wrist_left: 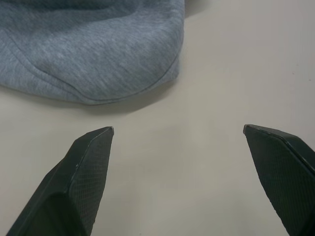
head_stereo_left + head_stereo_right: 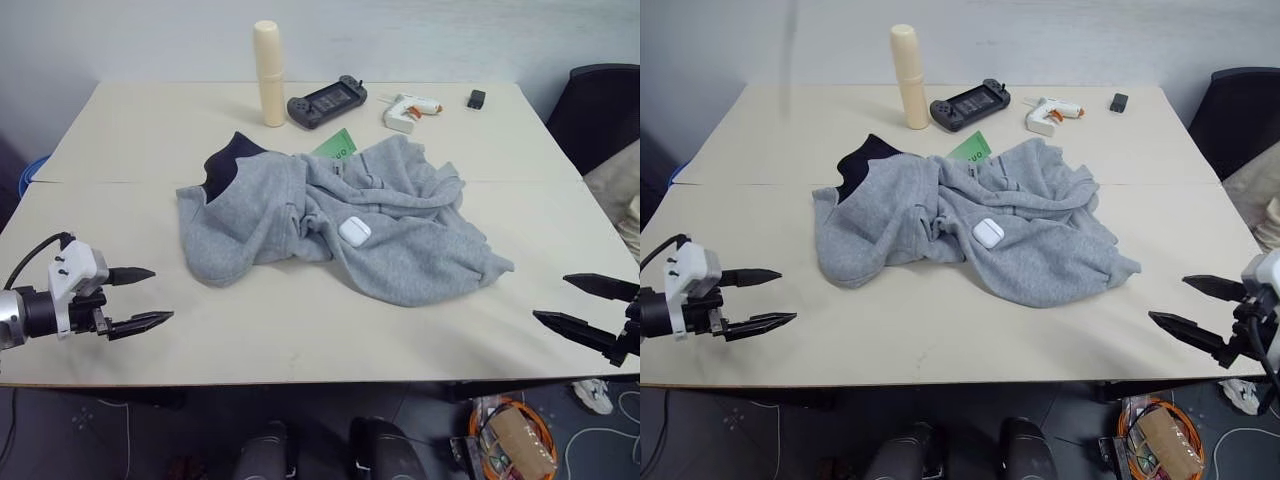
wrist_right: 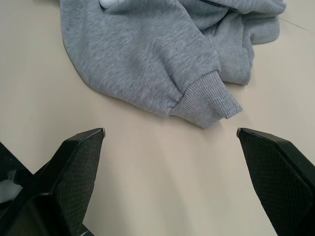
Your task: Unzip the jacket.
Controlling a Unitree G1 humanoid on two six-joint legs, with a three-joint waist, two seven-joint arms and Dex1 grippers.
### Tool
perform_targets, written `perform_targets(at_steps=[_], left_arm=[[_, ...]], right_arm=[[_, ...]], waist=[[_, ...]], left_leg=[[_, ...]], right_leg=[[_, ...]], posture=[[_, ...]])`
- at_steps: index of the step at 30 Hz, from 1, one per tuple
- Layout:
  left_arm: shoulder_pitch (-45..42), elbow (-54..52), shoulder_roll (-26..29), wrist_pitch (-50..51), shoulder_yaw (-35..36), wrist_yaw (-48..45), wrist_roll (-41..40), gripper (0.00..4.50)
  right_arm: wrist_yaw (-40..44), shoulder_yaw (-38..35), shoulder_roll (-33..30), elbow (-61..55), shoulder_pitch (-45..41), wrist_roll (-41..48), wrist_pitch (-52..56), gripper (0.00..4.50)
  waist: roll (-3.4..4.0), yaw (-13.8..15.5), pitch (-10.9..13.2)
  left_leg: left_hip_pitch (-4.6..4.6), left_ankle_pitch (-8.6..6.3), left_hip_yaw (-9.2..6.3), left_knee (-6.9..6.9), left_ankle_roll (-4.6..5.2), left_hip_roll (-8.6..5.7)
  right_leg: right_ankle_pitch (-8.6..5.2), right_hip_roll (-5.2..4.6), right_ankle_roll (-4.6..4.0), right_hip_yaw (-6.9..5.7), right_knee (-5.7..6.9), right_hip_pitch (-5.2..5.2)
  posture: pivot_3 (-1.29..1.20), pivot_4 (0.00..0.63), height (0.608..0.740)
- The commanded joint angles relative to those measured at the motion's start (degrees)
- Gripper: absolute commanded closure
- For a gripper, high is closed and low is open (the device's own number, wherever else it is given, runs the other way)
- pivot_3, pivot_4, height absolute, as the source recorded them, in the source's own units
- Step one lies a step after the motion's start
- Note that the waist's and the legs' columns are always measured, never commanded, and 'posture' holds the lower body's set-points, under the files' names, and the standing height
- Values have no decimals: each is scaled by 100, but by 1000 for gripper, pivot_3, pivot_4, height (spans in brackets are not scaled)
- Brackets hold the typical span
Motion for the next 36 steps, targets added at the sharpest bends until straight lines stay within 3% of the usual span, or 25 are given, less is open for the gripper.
perform_targets(at_steps=[1, 12, 19, 24, 27, 31, 34, 36], left_arm=[[5, -150, 32, -114, 194, -45, -25, 41], [-343, -589, -104, 389, 56, 279, -223, 41], [-721, -1147, -539, 1123, -140, 668, -692, 41], [-970, -1901, -1170, 1602, -493, 1014, -1200, 41], [-1517, -2306, -1634, 1889, -898, 1548, -1292, 41], [-1997, -2448, -1776, 1932, -1435, 1576, -1096, 41], [-2441, -2205, -1862, 1841, -1781, 1540, -914, 0], [-2711, -2012, -1959, 1780, -1935, 1537, -816, 0]], right_arm=[[25, -123, 9, -96, 4, 0, -108, 0], [-357, 137, 147, -424, -98, -88, -95, 0], [-959, 516, 370, -764, -766, 554, 510, 0], [-1806, 1523, 847, -1172, -1767, 730, 748, 0], [-2870, 2345, 1608, -1004, -2808, 255, 704, 0], [-3263, 3239, 2307, -786, -3629, 25, 739, 0], [-3449, 3810, 2761, -439, -4212, -224, 720, 609], [-3675, 4254, 3002, -44, -4536, -648, 687, 1243]], waist=[[0, 0, 0], [0, 4, 0], [0, 6, 0], [0, -2, 0], [-1, 3, 0], [-1, 6, 0], [-1, -1, 0], [-1, -5, 0]], left_leg=[[0, 0, 0, 0, 0, 0], [0, 1, -1, 0, 0, -5], [5, 4, 0, 4, 1, -7], [6, 7, 0, 7, -2, -9], [2, 12, -2, 16, -6, -9], [1, 24, -1, 17, -8, -15], [-3, 26, 4, 19, -7, -11], [-10, 27, 5, 21, -6, -11]], right_leg=[[0, 0, 0, 0, 0, 0], [0, -6, 0, -1, 6, 0], [0, -5, 0, -3, 13, 6], [0, -3, 0, -2, 17, 6], [0, -2, 1, -4, 22, 4], [1, 5, 1, -3, 45, 4], [1, 46, 1, -1, 44, 0], [1, 49, 1, 0, 47, -4]], posture=[[0, 150, 740], [0, 150, 740], [0, 150, 740], [0, 150, 740], [0, 150, 740], [0, 150, 740], [0, 150, 740], [0, 150, 740]])
